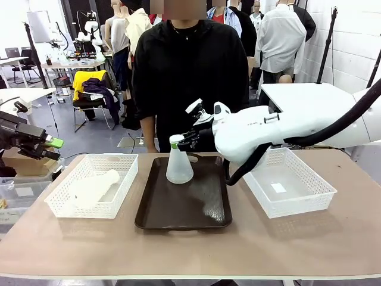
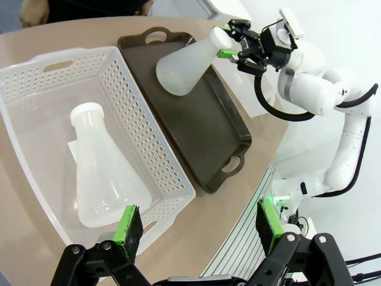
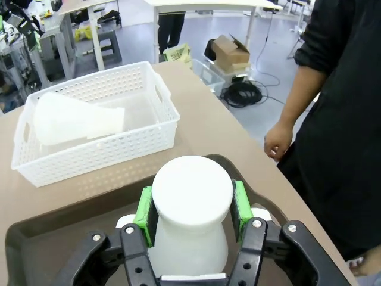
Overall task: Prepare the laboratory tools.
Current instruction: Place the picked Big flask upright in the Handle tray as instructed by the person.
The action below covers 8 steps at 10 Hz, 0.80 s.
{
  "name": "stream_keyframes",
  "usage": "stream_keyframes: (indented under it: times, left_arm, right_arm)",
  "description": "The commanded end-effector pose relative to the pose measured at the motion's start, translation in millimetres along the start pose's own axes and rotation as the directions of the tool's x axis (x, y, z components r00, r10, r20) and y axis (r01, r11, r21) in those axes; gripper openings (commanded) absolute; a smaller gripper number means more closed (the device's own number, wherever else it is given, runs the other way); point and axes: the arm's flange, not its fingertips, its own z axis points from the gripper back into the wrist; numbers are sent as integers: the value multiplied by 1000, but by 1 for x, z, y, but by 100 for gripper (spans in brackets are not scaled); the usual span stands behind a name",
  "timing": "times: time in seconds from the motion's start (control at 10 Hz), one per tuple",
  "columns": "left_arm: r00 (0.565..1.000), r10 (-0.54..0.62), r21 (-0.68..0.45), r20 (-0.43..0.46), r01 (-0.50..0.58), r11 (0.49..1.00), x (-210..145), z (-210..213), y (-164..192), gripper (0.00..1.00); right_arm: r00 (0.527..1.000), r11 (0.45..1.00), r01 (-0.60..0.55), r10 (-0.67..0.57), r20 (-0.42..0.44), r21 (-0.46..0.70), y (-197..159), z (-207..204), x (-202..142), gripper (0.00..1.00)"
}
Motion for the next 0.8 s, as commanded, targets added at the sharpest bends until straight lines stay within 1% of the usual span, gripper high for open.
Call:
stream_keyframes:
  times: [0.0,0.1,0.3,0.7]
  left_arm:
    - [1000,-4,1,-1,4,1000,0,2,-1,100]
    - [1000,-4,1,-1,4,1000,0,2,-1,100]
    - [1000,-4,1,-1,4,1000,0,2,-1,100]
    - [1000,-4,1,-1,4,1000,0,2,-1,100]
  right_arm:
    - [1000,1000,14,-14,-27,-5,1,2,-5,97]
    - [1000,1000,11,-11,-28,-8,1,3,-5,100]
    - [999,1000,-7,6,-33,-7,1,5,-5,100]
    - [997,1000,-14,12,-73,-21,-2,24,-8,100]
